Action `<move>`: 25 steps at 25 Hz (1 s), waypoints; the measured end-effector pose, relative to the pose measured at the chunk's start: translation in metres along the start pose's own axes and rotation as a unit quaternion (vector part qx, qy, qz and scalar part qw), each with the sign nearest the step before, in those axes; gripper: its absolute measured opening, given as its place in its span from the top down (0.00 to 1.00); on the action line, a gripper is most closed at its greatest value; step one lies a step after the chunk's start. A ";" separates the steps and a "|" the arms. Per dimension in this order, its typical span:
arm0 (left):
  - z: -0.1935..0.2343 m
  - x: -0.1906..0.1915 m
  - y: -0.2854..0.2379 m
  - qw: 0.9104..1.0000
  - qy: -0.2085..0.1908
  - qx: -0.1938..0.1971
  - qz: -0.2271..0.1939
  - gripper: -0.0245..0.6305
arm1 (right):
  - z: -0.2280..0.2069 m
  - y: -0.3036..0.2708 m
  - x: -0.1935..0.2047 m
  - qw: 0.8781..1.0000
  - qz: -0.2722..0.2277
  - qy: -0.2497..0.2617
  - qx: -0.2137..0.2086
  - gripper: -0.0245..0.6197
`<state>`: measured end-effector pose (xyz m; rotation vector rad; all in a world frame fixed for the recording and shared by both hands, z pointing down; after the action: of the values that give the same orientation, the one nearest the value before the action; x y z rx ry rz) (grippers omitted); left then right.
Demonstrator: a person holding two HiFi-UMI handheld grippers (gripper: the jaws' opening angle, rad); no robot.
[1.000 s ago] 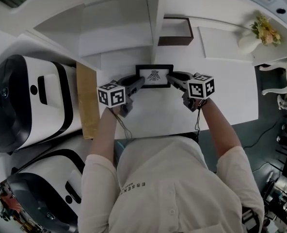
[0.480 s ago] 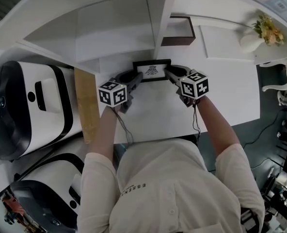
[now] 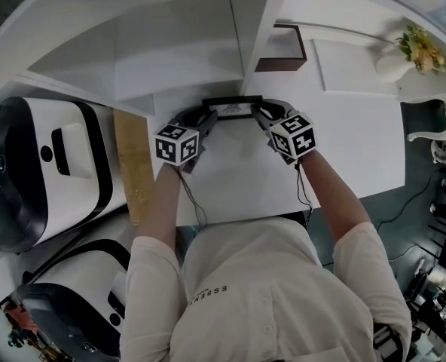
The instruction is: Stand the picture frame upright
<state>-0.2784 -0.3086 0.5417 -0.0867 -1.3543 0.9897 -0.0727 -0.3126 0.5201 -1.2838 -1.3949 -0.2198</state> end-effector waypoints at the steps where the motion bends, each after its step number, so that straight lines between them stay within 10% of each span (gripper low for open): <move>1: 0.001 0.000 0.000 1.000 -0.001 0.001 -0.001 0.79 | -0.001 -0.001 0.000 1.000 -0.001 0.000 -0.002 0.82; 25: 0.012 -0.009 -0.003 0.999 -0.006 -0.052 0.006 0.69 | -0.009 -0.009 -0.003 0.999 -0.020 -0.037 0.000 0.75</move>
<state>-0.2857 -0.3215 0.5402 -0.1666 -1.4177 0.9309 -0.0750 -0.3244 0.5252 -1.2760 -1.4844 -0.2020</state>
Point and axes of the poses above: the fingertips, and each gripper's own axes: y backward along the fingers, z to its left, x out of its underside, the point moved 7 cm from there along y, backward along the fingers, and after that the axes turned 12 degrees about -x, right-handed, at the moved point
